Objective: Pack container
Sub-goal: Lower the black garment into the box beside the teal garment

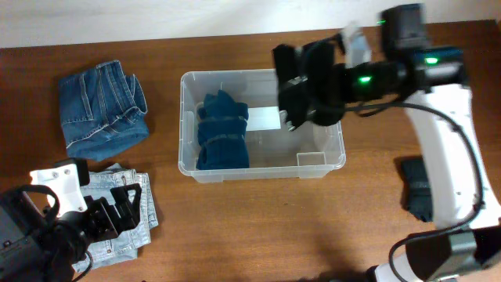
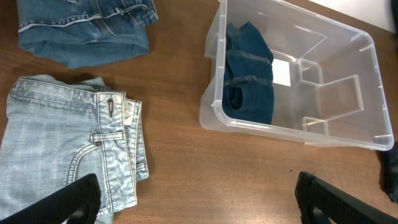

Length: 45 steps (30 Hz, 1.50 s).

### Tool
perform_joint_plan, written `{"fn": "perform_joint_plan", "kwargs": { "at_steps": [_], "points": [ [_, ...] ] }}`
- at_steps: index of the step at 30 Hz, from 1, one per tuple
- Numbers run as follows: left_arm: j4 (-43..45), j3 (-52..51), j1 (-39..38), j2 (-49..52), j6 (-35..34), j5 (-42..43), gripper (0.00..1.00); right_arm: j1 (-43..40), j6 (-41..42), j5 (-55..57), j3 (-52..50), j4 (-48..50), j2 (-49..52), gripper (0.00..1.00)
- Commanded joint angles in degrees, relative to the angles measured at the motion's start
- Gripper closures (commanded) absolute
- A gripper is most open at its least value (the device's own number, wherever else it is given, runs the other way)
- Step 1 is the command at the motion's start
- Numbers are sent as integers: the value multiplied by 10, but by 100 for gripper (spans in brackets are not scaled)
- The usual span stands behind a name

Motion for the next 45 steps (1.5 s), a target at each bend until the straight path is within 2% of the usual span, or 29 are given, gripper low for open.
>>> {"fn": "perform_joint_plan", "kwargs": {
  "at_steps": [1,11,23,36,38,41,45],
  "points": [
    [1,1,0,0,7,0,1,56,52,85,9,8,22,94],
    [1,1,0,0,7,0,0,129,98,167,7,21,88,93],
    [1,1,0,0,7,0,1,135,128,142,5,31,172,93],
    [1,1,0,0,7,0,1,138,171,142,-2,75,210,89],
    [1,1,0,0,7,0,1,138,170,142,-2,75,215,83],
    [1,1,0,0,7,0,1,141,171,141,-2,74,219,64],
    [1,1,0,0,7,0,1,148,170,140,-3,75,219,25]
  ]
}}
